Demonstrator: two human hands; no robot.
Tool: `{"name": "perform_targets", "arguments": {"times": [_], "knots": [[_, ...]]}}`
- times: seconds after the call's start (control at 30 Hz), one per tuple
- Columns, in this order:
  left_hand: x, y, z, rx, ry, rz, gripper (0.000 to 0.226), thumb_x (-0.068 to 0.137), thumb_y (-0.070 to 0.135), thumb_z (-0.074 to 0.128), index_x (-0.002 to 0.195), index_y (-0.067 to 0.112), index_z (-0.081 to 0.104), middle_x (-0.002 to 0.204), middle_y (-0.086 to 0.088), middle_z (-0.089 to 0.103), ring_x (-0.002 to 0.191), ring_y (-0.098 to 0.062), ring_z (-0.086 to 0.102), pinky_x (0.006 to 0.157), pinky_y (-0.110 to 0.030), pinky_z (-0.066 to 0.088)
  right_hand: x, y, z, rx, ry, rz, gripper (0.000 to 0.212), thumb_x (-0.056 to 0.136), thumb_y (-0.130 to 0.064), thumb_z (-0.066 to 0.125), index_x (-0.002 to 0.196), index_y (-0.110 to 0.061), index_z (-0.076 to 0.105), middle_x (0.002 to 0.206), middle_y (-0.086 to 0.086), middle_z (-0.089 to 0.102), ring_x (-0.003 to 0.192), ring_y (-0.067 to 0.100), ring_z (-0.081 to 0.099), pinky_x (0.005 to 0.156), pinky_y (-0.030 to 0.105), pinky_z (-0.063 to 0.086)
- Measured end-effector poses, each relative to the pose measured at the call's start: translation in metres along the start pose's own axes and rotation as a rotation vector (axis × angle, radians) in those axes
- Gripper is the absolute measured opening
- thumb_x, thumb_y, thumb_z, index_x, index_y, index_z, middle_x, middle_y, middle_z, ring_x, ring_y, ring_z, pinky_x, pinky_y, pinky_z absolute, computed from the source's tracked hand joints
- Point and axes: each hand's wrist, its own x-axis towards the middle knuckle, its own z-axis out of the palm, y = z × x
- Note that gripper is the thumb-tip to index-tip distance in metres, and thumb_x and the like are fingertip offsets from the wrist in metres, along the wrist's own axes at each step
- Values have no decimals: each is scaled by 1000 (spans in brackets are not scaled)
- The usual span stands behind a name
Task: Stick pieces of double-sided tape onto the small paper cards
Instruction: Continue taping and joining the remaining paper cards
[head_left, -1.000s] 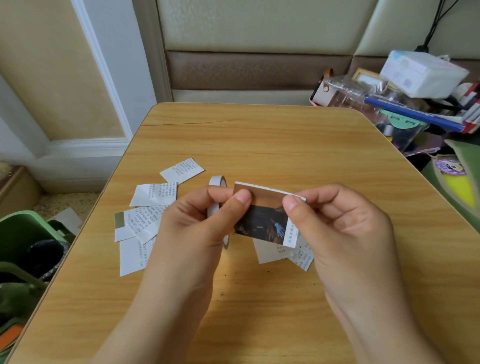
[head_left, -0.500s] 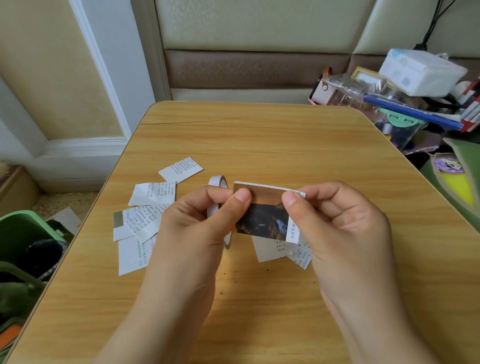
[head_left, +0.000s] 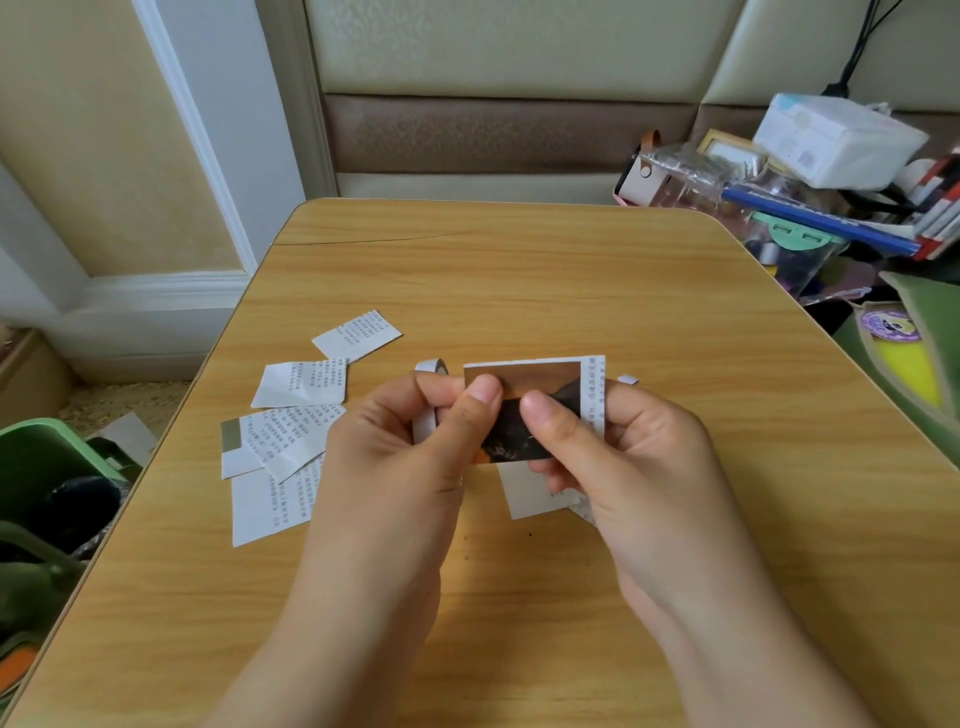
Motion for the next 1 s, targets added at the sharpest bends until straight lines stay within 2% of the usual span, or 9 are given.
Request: {"name": "perform_targets", "arguments": {"times": [0.03,0.1,0.37,0.53,0.63,0.73,0.83,0.9,1.0], "knots": [[-1,1,1,3,26,4,21,64,26,79,62,15,62,54,-5,50,53,-15,51,50,-11,37,0,0,-1,-4,12,3,9,80,-22,69,72,-20,73,61,-7,67,55,4,61,56,18,45],[-2,3,4,-1,59,2,18,62,30,69,60,15,60,48,7,43,46,-3,40,44,-9,32,0,1,-1,-5,25,1,12,77,-28,68,70,-20,73,60,-6,65,55,4,59,56,20,45],[-3,14,-2,195,-100,-21,22,63,37,76,59,18,66,45,12,47,43,-5,37,41,-13,29,3,2,-6,27,30,30,23,71,-36,66,76,-15,74,68,4,60,57,5,53,59,20,46],[1,6,-6,288,-35,-17,24,81,29,67,58,20,65,49,8,51,52,-13,43,52,-25,35,5,5,-8,4,64,1,19,77,-27,69,70,-9,70,64,2,65,56,7,53,58,22,44],[4,5,-11,385,10,1,26,82,30,67,57,24,63,42,13,42,44,-11,34,40,-20,29,7,5,-11,-45,95,-12,18,76,-28,70,65,-13,68,60,-1,65,52,6,52,59,24,44],[4,8,-15,625,21,62,26,80,32,68,59,19,63,43,12,49,40,-6,40,41,-14,33,6,10,-13,-311,91,-49,23,81,-29,69,65,-12,66,54,-7,60,51,3,50,54,18,41],[4,10,-23,1068,-3,130,30,75,46,68,62,21,58,54,9,54,46,-4,46,68,-27,29,5,19,-17,-604,48,-18,29,81,-30,68,65,-8,59,47,-11,40,45,6,34,47,21,31],[6,9,-29,1368,-45,134,37,74,58,64,68,24,50,62,6,53,56,3,41,75,-29,18,4,24,-16,-740,-5,29,31,81,-30,69,61,-11,55,46,-11,39,45,7,34,48,22,30],[9,4,-34,1558,-140,92,42,75,63,63,71,28,40,73,12,43,63,3,27,79,-30,18,0,28,-8,-832,-52,52,37,81,-31,70,53,-17,50,42,-10,39,45,6,39,45,17,30]]}}
